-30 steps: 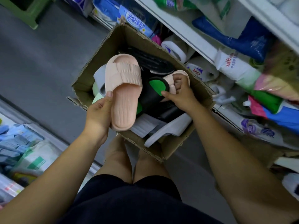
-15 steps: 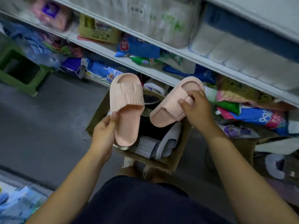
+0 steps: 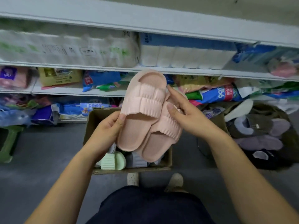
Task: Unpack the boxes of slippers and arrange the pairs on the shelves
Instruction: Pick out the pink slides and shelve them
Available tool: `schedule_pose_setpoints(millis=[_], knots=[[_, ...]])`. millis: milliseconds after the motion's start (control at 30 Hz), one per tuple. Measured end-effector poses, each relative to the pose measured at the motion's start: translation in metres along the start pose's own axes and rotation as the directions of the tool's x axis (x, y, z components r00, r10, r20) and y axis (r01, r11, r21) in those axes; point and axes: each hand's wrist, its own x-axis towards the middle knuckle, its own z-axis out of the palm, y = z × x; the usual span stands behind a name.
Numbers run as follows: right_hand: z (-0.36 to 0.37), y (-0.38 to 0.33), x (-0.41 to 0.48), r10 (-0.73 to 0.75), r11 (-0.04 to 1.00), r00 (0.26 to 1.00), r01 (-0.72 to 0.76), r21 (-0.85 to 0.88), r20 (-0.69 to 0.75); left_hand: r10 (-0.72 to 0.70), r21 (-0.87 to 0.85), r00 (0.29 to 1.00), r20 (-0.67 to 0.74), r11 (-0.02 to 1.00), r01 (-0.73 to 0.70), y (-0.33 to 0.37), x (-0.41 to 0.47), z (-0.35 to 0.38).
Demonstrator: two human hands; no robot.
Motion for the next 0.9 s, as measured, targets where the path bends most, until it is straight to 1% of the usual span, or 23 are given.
schedule_pose_setpoints(millis=[100,200,267,300,367,433,467,533,567,633,667,700,733,767,833,900], knots=[[-0.023,0.014,-0.022,0.015,0.998,0.999,-0.016,-0.055,-0.03,-0.002,0.047,0.996,0.094,0.999,-0.003,0.0,0.002,0.026],[-0.049,0.036,-0.045,0.041,0.998,0.996,-0.045,-0.051,-0.077,0.006,0.093,0.987,0.162,0.995,-0.022,0.002,0.007,0.058],[-0.069,0.051,-0.06,0.049,0.998,0.992,-0.052,-0.026,-0.115,0.028,0.125,0.986,0.163,0.991,-0.049,0.003,0.012,0.086],[-0.079,0.058,-0.068,0.057,0.998,0.987,-0.054,0.027,-0.152,0.044,0.131,0.989,0.141,0.989,-0.063,0.002,0.014,0.103],[-0.098,0.074,-0.084,0.104,0.985,0.959,-0.063,0.158,-0.263,0.077,0.122,0.997,0.02,0.989,-0.079,0.003,0.017,0.144],[-0.116,0.093,-0.101,0.144,0.964,0.918,-0.046,0.261,-0.37,0.095,0.074,0.984,-0.153,0.994,-0.085,0.003,0.016,0.193],[-0.126,0.102,-0.111,0.158,0.952,0.899,-0.029,0.306,-0.408,0.085,0.032,0.972,-0.218,0.996,-0.08,0.003,0.015,0.22],[-0.149,0.12,-0.131,0.186,0.932,0.873,-0.011,0.362,-0.451,0.016,-0.05,0.958,-0.287,0.998,-0.031,0.006,0.012,0.271],[-0.161,0.126,-0.142,0.198,0.927,0.862,-0.009,0.376,-0.467,-0.05,-0.084,0.949,-0.312,0.996,0.025,0.009,0.011,0.294],[-0.186,0.136,-0.159,0.186,0.929,0.846,0.015,0.37,-0.501,-0.204,-0.133,0.893,-0.401,0.978,0.164,0.015,0.012,0.336],[-0.198,0.14,-0.167,0.168,0.933,0.839,0.035,0.359,-0.518,-0.247,-0.137,0.851,-0.463,0.969,0.207,0.019,0.009,0.355],[-0.208,0.143,-0.173,0.148,0.935,0.833,0.057,0.349,-0.533,-0.264,-0.13,0.811,-0.522,0.964,0.23,0.025,0.002,0.373],[-0.218,0.145,-0.179,0.13,0.938,0.831,0.074,0.34,-0.541,-0.245,-0.131,0.801,-0.547,0.969,0.207,0.03,-0.006,0.388],[-0.226,0.145,-0.183,0.115,0.939,0.831,0.088,0.332,-0.544,-0.2,-0.152,0.83,-0.521,0.978,0.14,0.035,-0.012,0.401],[-0.239,0.145,-0.189,0.087,0.935,0.83,0.123,0.334,-0.551,-0.071,-0.229,0.923,-0.379,0.973,-0.019,0.046,-0.024,0.425],[-0.247,0.144,-0.192,0.072,0.922,0.821,0.161,0.351,-0.566,0.058,-0.217,0.955,-0.292,0.968,-0.125,0.062,-0.033,0.439]])
